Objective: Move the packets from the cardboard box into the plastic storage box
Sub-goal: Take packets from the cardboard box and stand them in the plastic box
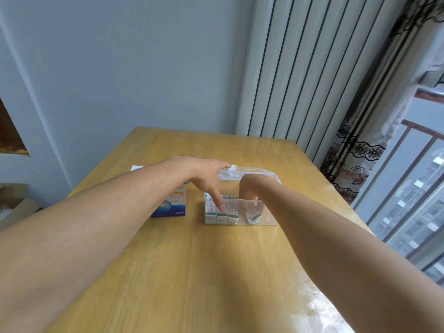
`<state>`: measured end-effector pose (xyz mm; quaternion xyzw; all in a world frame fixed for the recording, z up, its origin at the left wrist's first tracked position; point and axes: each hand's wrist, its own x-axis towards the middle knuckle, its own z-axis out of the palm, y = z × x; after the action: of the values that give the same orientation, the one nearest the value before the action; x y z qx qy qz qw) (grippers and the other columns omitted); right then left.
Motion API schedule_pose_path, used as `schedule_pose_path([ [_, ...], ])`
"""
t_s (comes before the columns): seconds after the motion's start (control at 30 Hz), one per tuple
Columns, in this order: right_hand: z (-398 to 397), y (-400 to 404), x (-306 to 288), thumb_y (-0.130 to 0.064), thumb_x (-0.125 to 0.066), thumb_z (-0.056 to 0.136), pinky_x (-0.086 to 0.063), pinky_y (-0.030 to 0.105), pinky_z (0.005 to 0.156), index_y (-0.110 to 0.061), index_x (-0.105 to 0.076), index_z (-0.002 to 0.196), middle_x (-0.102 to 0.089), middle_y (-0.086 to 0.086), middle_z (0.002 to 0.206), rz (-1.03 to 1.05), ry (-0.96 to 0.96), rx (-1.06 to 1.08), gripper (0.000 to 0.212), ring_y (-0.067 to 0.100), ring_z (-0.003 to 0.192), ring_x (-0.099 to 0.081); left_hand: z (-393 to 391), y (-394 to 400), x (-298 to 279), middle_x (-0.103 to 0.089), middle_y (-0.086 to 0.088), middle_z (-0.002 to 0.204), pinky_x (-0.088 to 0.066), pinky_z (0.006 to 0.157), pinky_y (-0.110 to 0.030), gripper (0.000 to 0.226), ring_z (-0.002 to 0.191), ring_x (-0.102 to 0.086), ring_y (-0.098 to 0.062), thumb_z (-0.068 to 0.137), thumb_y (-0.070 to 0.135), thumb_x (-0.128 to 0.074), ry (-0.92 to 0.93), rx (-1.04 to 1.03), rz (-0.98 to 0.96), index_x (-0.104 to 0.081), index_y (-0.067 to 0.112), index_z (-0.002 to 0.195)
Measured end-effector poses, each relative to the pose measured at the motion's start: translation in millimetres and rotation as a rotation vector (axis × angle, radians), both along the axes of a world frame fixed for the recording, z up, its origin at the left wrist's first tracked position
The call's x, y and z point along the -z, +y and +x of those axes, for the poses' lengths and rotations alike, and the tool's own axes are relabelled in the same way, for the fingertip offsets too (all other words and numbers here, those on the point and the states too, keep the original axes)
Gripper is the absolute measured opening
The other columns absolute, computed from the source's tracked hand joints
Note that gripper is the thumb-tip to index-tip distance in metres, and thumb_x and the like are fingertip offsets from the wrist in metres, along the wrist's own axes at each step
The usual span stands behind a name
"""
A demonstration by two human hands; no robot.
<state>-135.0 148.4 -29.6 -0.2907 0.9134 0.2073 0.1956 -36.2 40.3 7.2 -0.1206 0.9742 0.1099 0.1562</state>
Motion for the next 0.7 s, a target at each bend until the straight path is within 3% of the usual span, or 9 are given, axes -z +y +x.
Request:
schedule_pose_path([
  [0.17,-5,-1,4,-0.018,-0.046,0.100,-0.050,0.033,0.071,-0.007,-0.054,0.137,-0.062,0.004,0.104,0.046,-0.036,-0.002,0.039,0.022,0.081,-0.065,-2,0,0,-0.022,0.005,0.167,-0.033,0.119,-0.047,0.137,0.150,-0.029,-0.026,0.056,0.056,-0.093,-0.006,-0.002,-0.003,-0.007,0.036,0.161],
  [0.27,-9,-4,6,-0.017,-0.048,0.097,-0.048,0.030,0.062,-0.016,-0.052,0.142,-0.067,0.002,0.114,0.037,-0.074,0.007,0.046,0.017,0.080,-0.068,-3,1,0,-0.021,0.005,0.167,-0.032,0.120,-0.048,0.139,0.151,-0.028,-0.027,0.056,0.056,-0.094,-0.011,-0.001,-0.002,-0.006,0.036,0.161],
  [0.37,1,-1,-3,-0.011,-0.041,0.101,-0.047,0.028,0.065,-0.016,-0.050,0.147,-0.058,0.006,0.138,-0.107,-0.079,0.053,0.047,0.022,0.095,-0.065,-2,1,0,-0.022,0.004,0.167,-0.032,0.120,-0.047,0.138,0.150,-0.029,-0.027,0.056,0.056,-0.094,-0.006,-0.003,-0.010,-0.006,0.036,0.161],
  [0.43,2,0,-5,-0.008,-0.036,0.104,-0.054,0.029,0.076,-0.009,-0.049,0.145,-0.056,0.005,0.141,-0.161,-0.123,0.107,0.043,0.022,0.083,-0.066,-2,1,1,-0.022,0.005,0.167,-0.032,0.120,-0.047,0.138,0.151,-0.028,-0.027,0.056,0.056,-0.094,-0.003,-0.006,-0.008,-0.006,0.036,0.161],
  [0.53,-4,6,-5,-0.007,-0.037,0.103,-0.056,0.040,0.098,-0.001,-0.050,0.136,-0.068,0.005,0.130,-0.170,-0.236,0.216,0.035,0.023,0.078,-0.076,-1,2,1,-0.021,0.005,0.167,-0.032,0.120,-0.047,0.139,0.151,-0.028,-0.026,0.055,0.057,-0.094,-0.002,-0.009,-0.007,-0.006,0.036,0.161],
  [0.7,-11,11,-4,-0.010,-0.035,0.103,-0.057,0.047,0.097,-0.001,-0.059,0.122,-0.078,0.012,0.104,-0.110,-0.314,0.302,0.032,0.028,0.087,-0.077,0,3,0,-0.022,0.006,0.167,-0.032,0.119,-0.044,0.138,0.150,-0.029,-0.026,0.057,0.056,-0.093,-0.003,-0.004,-0.015,-0.005,0.036,0.161],
])
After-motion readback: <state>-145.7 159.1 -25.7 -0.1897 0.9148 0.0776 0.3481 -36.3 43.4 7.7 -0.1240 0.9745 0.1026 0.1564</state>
